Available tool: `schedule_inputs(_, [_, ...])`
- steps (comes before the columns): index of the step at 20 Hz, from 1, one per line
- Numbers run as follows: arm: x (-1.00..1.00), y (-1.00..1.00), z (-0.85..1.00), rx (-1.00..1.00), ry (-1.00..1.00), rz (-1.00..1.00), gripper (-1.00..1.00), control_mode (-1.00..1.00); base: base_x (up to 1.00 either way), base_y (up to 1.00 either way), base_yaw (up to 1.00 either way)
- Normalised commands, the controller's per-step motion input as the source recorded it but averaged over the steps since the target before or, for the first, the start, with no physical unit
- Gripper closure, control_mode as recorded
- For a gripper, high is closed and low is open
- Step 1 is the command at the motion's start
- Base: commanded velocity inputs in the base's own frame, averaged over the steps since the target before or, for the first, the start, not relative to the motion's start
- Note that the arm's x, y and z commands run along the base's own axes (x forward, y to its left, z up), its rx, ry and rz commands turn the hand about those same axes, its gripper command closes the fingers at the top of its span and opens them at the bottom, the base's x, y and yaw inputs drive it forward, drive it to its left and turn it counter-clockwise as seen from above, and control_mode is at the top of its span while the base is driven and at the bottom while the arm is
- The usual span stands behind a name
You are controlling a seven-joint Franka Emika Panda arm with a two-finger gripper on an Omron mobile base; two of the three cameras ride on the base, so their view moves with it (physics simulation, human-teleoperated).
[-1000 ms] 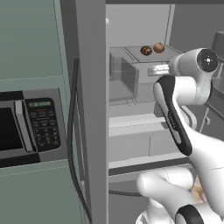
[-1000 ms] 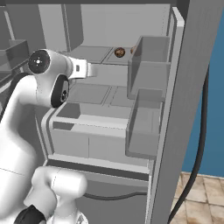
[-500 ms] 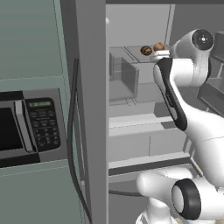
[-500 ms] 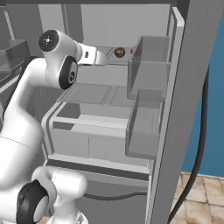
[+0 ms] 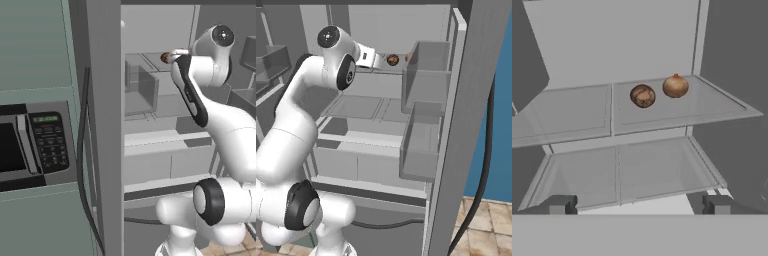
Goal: Move the potato and onion from the top shelf to the second highest shelf to make space. Then, place the pitcher from the counter on the cleared top shelf.
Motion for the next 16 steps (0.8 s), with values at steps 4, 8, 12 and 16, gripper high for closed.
schedule_inputs(4, [0.59,0.00,-0.07,0.01,0.04,0.00,-1.00,-1.00,0.00,0.00,0.00])
schedule_inputs(8, [0.55,-0.04,-0.07,0.00,0.05,0.00,-1.00,-1.00,0.00,0.00,0.00])
schedule_inputs(12, [0.53,-0.14,-0.11,0.00,0.04,0.00,-1.00,-1.00,0.00,0.00,0.00])
schedule_inputs(16, [0.50,-0.16,-0.13,0.00,0.02,0.00,-1.00,-1.00,0.00,0.00,0.00])
